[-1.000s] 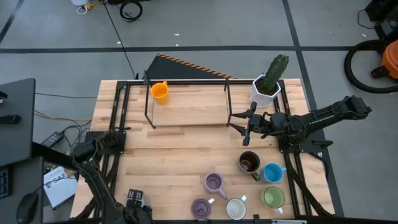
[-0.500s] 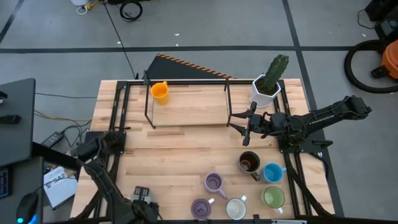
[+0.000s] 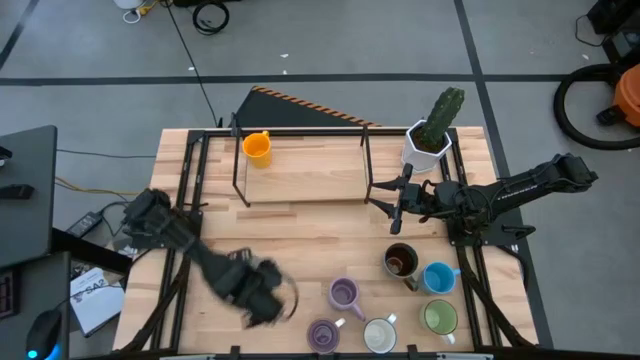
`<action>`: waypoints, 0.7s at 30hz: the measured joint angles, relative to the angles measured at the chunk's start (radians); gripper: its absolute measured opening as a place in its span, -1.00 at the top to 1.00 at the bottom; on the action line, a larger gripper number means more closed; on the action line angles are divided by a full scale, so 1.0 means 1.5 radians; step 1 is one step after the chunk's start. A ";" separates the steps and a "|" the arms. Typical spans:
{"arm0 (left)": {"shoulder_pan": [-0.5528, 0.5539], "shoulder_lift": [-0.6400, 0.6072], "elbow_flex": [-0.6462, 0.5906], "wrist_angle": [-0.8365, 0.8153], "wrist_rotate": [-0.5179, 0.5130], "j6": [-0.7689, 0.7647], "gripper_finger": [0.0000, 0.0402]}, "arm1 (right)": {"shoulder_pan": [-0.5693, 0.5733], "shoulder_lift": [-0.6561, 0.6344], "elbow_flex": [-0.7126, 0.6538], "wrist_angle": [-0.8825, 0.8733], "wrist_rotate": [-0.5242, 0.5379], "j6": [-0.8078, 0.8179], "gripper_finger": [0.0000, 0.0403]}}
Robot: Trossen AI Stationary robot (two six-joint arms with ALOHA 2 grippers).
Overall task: Place coffee mugs
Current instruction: Put the light blue mug on the shelf
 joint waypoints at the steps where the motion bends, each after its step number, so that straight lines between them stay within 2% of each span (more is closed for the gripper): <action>1: 0.029 -0.006 0.000 -0.004 0.006 -0.009 0.86 | 0.000 0.000 0.000 -0.002 0.000 0.000 0.06; 6: 0.167 -0.016 0.000 -0.009 0.027 -0.003 0.81 | 0.001 0.000 0.000 -0.009 0.000 0.005 0.06; 12: 0.314 -0.015 0.000 0.000 0.033 0.079 0.82 | 0.001 0.000 0.000 -0.019 0.000 0.014 0.06; 17: 0.410 -0.015 0.000 -0.035 0.018 0.143 0.82 | 0.001 0.000 0.000 -0.019 -0.004 0.018 0.06; 21: 0.472 -0.015 0.000 -0.038 0.021 0.156 0.82 | 0.001 0.000 0.000 -0.019 -0.014 0.018 0.06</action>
